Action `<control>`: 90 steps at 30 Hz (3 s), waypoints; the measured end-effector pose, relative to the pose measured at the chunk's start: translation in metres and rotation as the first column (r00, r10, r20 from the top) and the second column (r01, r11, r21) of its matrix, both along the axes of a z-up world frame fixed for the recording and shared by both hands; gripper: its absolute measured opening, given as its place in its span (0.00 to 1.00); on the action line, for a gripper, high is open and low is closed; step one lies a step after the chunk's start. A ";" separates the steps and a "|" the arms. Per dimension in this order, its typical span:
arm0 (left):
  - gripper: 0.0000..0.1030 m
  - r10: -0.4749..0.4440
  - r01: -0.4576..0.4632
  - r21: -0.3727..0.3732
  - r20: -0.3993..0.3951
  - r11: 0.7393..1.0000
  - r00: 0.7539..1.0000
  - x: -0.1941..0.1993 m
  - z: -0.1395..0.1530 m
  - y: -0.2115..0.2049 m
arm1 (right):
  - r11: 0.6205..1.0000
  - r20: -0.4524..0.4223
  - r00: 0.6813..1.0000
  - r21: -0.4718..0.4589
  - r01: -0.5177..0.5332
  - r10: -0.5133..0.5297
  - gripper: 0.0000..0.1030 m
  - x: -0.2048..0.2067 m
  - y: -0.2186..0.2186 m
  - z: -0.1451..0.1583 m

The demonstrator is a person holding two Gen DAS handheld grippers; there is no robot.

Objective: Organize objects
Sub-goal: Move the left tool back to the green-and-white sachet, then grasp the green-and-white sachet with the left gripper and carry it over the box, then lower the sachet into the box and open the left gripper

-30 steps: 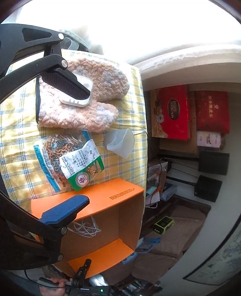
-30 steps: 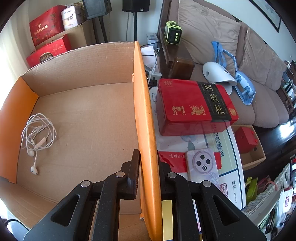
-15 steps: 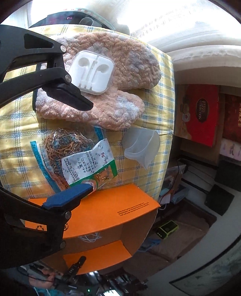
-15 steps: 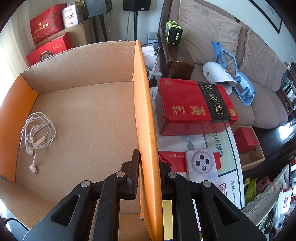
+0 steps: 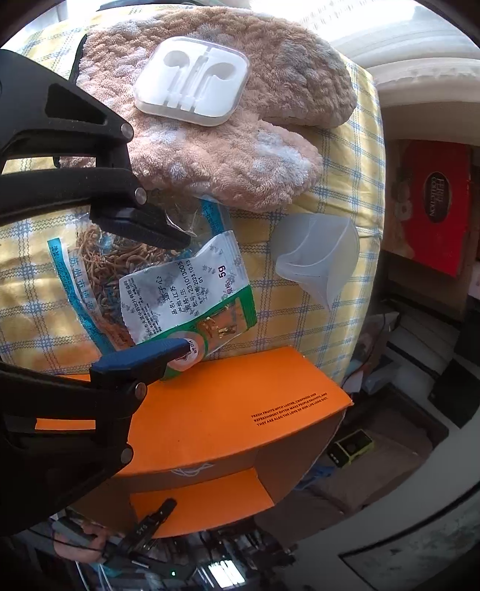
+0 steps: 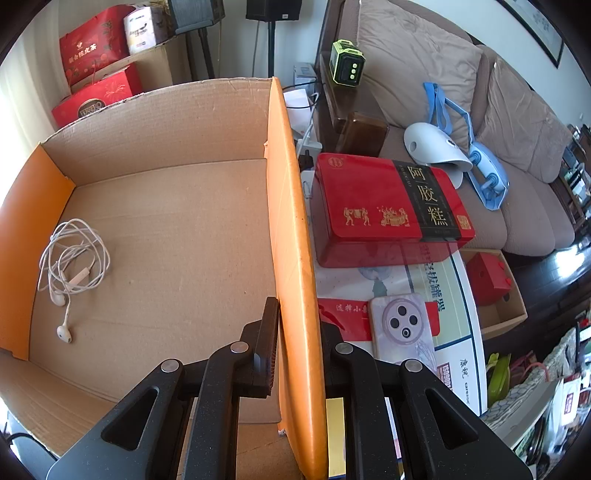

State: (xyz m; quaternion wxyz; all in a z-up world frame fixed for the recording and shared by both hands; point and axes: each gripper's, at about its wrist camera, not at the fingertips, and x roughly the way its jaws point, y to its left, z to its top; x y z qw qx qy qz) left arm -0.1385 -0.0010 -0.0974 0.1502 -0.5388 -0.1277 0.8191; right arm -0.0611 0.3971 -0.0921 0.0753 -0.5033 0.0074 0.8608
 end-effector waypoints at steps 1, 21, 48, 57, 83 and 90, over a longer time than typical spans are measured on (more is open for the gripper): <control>0.44 -0.001 0.001 -0.002 0.004 1.000 1.000 0.000 -0.001 0.001 | 1.000 0.000 1.000 0.000 0.000 0.000 0.12 0.000 0.000 0.000; 0.01 0.014 -0.014 0.005 -0.064 1.000 0.998 0.010 0.017 -0.009 | 1.000 0.002 1.000 0.002 -0.002 0.002 0.12 0.000 -0.001 0.000; 0.01 -0.205 0.232 0.071 -0.269 0.970 0.941 0.052 0.131 0.083 | 1.000 0.003 1.000 0.001 -0.001 0.001 0.12 0.000 -0.001 -0.001; 0.01 -0.297 0.321 0.055 -0.254 0.946 0.920 0.058 0.125 0.136 | 1.000 0.004 1.000 0.002 -0.004 0.004 0.12 0.001 -0.001 -0.001; 0.50 -0.361 0.371 0.027 -0.167 0.928 0.917 0.069 0.078 0.171 | 1.000 0.007 1.000 0.001 -0.002 0.002 0.12 0.000 -0.001 0.000; 0.65 -0.296 0.308 0.026 -0.218 0.951 0.930 0.066 0.098 0.129 | 1.000 0.009 1.000 0.003 -0.005 0.005 0.12 0.001 -0.002 0.000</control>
